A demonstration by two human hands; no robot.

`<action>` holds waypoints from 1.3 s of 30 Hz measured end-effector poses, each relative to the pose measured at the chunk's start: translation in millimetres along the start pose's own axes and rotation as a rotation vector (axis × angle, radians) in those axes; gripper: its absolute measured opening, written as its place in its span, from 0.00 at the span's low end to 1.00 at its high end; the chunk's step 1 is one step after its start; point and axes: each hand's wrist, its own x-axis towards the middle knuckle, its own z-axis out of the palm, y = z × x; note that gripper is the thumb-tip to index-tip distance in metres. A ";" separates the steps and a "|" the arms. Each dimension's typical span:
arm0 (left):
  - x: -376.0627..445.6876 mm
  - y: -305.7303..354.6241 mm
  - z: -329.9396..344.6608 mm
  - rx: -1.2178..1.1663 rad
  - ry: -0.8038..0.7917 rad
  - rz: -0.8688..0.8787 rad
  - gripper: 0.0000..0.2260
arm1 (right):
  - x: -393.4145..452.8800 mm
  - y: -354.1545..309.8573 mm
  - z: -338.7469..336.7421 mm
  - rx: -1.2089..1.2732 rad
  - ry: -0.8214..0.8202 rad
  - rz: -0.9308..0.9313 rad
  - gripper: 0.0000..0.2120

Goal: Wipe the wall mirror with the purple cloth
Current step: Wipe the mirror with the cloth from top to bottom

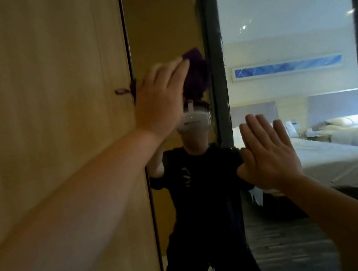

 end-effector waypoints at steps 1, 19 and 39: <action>33.4 -5.5 0.3 0.019 0.011 0.012 0.17 | -0.5 0.2 0.5 0.011 0.014 -0.002 0.29; -203.8 98.7 20.3 -0.061 -0.402 0.249 0.21 | -5.2 39.6 -6.2 0.222 0.215 0.145 0.28; -124.8 108.2 37.4 -0.076 -0.110 -0.083 0.24 | -20.7 95.6 -2.4 0.086 0.118 0.045 0.29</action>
